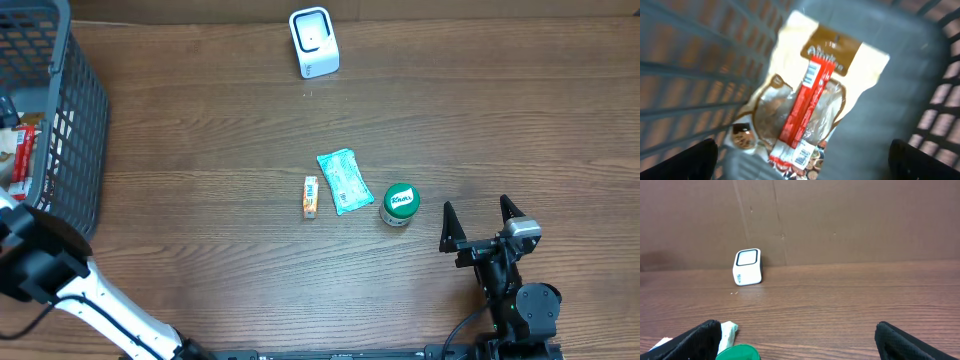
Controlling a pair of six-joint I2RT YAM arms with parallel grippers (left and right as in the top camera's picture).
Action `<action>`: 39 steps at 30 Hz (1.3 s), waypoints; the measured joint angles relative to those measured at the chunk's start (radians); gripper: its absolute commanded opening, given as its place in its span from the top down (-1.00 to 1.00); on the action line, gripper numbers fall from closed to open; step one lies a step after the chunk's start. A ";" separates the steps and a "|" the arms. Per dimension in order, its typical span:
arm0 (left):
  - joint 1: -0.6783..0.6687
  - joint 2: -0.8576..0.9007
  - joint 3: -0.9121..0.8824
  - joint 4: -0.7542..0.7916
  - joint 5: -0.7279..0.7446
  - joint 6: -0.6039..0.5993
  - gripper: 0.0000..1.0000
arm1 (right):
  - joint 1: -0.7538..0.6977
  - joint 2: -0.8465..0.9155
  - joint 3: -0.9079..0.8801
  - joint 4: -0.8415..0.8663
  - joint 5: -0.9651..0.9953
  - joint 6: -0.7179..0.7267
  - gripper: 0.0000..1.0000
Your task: Scan the item barcode
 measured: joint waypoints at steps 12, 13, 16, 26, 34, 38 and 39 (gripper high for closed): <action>0.003 0.186 0.000 -0.010 0.003 0.089 -1.00 | 0.000 0.000 0.000 0.001 0.000 0.000 -1.00; 0.003 0.201 0.000 -0.011 0.004 0.092 -0.99 | 0.000 0.000 0.000 0.001 0.000 0.000 -1.00; 0.003 0.243 0.000 -0.011 0.004 0.104 -1.00 | 0.000 0.000 0.000 0.000 0.000 0.000 -1.00; 0.015 0.290 0.000 -0.015 0.011 0.121 -0.68 | 0.000 0.000 0.000 0.001 0.000 0.000 -1.00; 0.021 0.290 0.002 -0.028 0.015 0.124 0.30 | 0.000 0.000 0.000 0.000 0.000 0.000 -1.00; 0.021 0.290 0.005 -0.032 0.029 0.116 0.67 | 0.000 0.000 0.000 0.001 0.000 0.000 -1.00; 0.021 0.290 0.008 -0.034 0.038 0.117 0.70 | 0.000 0.000 0.000 0.000 0.000 0.000 -1.00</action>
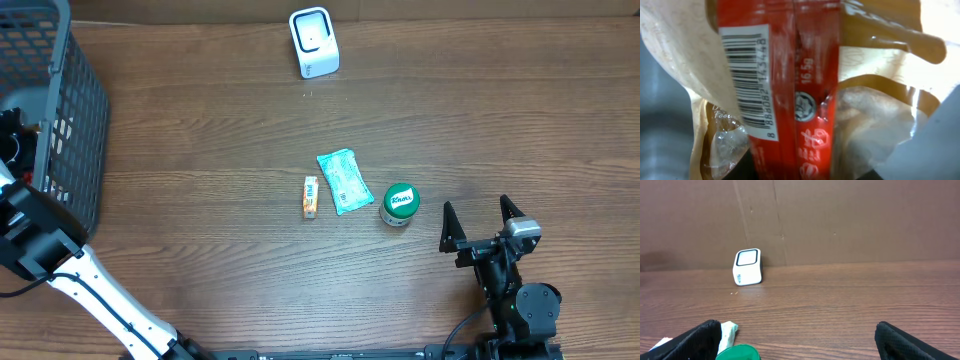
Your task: Scan the item barcode
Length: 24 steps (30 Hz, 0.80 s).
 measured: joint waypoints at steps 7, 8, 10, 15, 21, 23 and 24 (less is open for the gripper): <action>0.010 -0.008 0.000 0.000 0.053 -0.032 0.92 | 0.000 0.000 0.000 0.000 0.000 0.000 -1.00; 0.010 -0.010 0.000 0.000 0.059 -0.044 0.92 | 0.000 0.000 0.000 0.000 -0.001 0.000 -1.00; 0.010 -0.031 0.000 0.000 0.090 -0.082 0.92 | 0.000 0.000 0.000 0.000 0.000 0.000 -1.00; 0.010 -0.129 0.000 0.016 0.121 -0.135 0.92 | 0.000 0.000 0.000 0.000 0.000 0.000 -1.00; 0.010 -0.362 0.000 0.040 0.123 -0.219 0.92 | 0.000 0.000 0.000 0.000 0.000 0.000 -1.00; 0.010 -0.438 0.000 0.048 0.123 -0.250 0.92 | 0.000 0.000 0.000 0.000 0.000 0.001 -1.00; 0.010 -0.483 0.000 0.051 0.123 -0.271 0.92 | 0.000 0.000 0.000 0.000 0.000 0.000 -1.00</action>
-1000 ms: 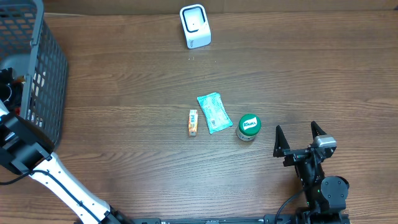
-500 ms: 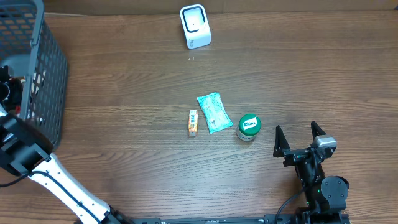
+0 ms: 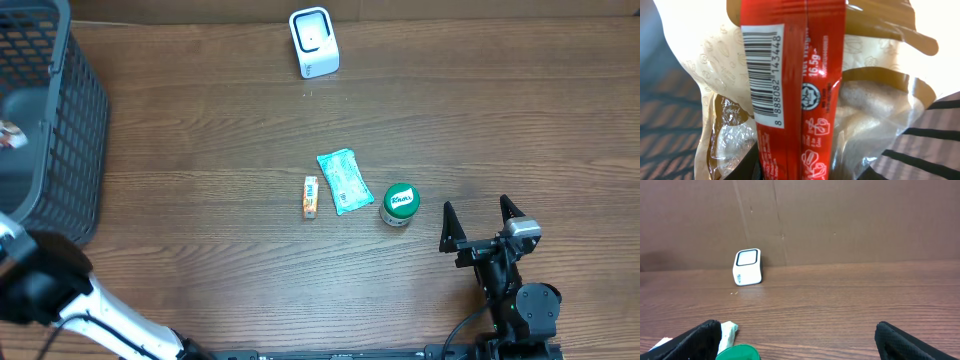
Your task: Scan the item barcode
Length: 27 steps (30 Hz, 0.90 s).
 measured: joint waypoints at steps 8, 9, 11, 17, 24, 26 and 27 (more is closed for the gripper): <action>-0.024 -0.250 0.000 -0.074 0.077 -0.177 0.92 | 0.000 0.000 0.000 0.000 0.000 0.000 -1.00; -0.038 -0.274 0.000 -0.099 0.090 -0.198 0.92 | 0.000 0.000 0.000 0.000 0.000 0.000 -1.00; -0.085 -0.318 0.001 -0.166 0.108 -0.230 0.91 | 0.000 0.000 0.000 0.000 0.000 0.000 -1.00; -0.292 -0.365 0.003 -0.385 0.109 -0.275 0.91 | 0.000 0.000 0.000 0.000 0.000 0.000 -1.00; -0.539 -0.359 -0.119 -0.432 0.020 -0.319 0.92 | 0.000 0.000 0.000 0.000 0.000 0.000 -1.00; -0.607 -0.357 -0.206 -0.426 -0.011 -0.336 0.92 | 0.000 0.000 0.000 0.000 0.000 0.000 -1.00; -0.634 -0.356 -0.249 -0.421 -0.024 -0.340 0.92 | 0.000 0.000 0.000 0.000 0.000 0.000 -1.00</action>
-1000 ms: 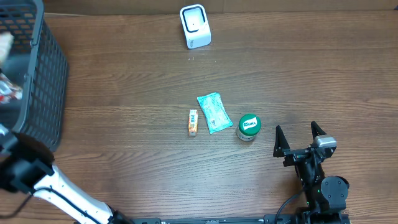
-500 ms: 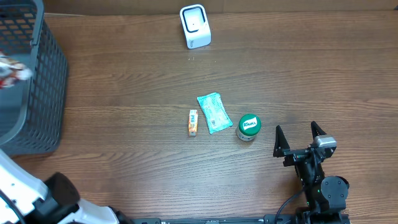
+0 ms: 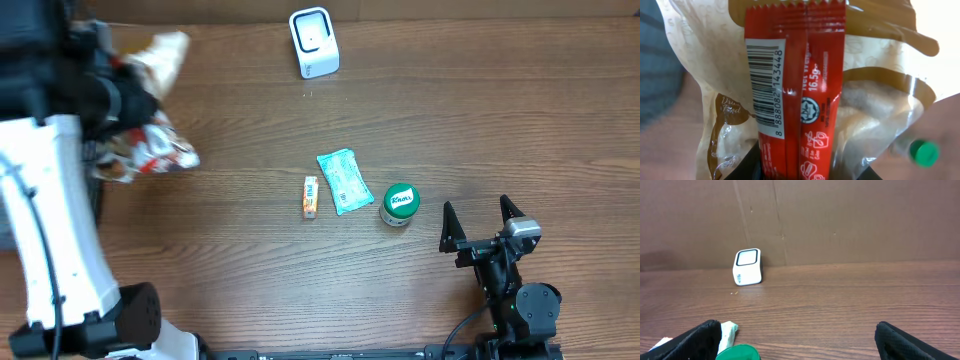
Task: Scan the item barcode
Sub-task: 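Carry the snack bag out of the basket and lower it onto the table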
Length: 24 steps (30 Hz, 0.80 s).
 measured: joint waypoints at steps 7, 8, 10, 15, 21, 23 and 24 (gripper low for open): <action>-0.162 0.015 -0.373 0.184 -0.045 -0.055 0.91 | 0.000 0.000 0.000 -0.001 0.000 0.000 -1.00; -0.182 0.018 -0.431 0.217 -0.048 -0.075 0.92 | 0.000 0.000 0.000 0.000 0.000 0.000 -1.00; -0.219 0.019 -0.533 0.288 -0.051 -0.105 0.91 | 0.000 0.000 0.000 0.000 0.000 0.000 -1.00; -0.302 0.019 -0.745 0.477 -0.084 -0.175 0.92 | 0.000 0.000 0.000 0.000 0.000 0.000 -1.00; -0.369 0.021 -0.926 0.665 -0.140 -0.245 0.91 | 0.000 0.000 0.000 -0.001 0.000 0.000 -1.00; -0.377 0.021 -0.968 0.728 -0.149 -0.265 0.92 | 0.000 0.000 0.000 0.000 0.000 0.001 -1.00; -0.380 0.021 -0.986 0.755 -0.153 -0.273 0.91 | 0.000 0.000 0.000 0.000 0.000 0.000 -1.00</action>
